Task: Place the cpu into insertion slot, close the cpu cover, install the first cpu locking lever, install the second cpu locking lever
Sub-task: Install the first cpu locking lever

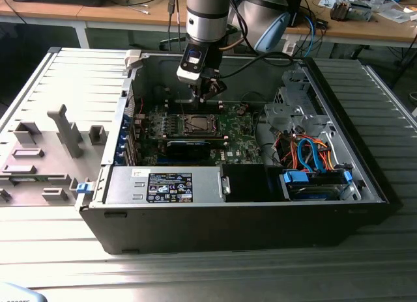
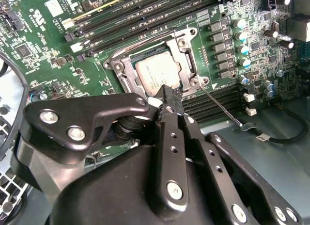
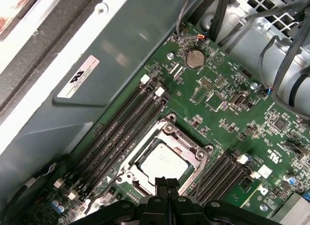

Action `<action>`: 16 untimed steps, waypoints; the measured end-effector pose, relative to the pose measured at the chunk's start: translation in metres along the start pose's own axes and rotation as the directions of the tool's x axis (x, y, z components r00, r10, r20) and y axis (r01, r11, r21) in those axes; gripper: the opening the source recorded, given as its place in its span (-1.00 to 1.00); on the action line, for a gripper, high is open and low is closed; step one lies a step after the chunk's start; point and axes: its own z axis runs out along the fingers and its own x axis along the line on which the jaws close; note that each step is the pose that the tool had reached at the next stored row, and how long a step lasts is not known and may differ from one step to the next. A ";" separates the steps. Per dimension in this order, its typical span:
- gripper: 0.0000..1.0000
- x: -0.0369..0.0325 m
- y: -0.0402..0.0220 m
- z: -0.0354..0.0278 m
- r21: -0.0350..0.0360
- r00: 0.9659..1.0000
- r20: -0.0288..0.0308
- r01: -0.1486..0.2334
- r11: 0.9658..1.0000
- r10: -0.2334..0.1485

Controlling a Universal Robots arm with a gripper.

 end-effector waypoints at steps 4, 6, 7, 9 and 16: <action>-0.79 0.0000 0.0000 0.0000 0.000 1.000 0.000 0.006 1.000 -0.006; -0.79 0.0000 0.0000 0.0000 0.000 1.000 0.000 0.010 1.000 -0.010; -0.79 0.0000 0.0000 0.0000 0.000 1.000 0.000 0.013 1.000 -0.013; -0.79 0.0000 0.0000 0.0000 0.000 1.000 0.000 0.017 1.000 -0.017; -0.79 0.0000 0.0000 0.0000 0.000 1.000 0.000 0.028 1.000 -0.028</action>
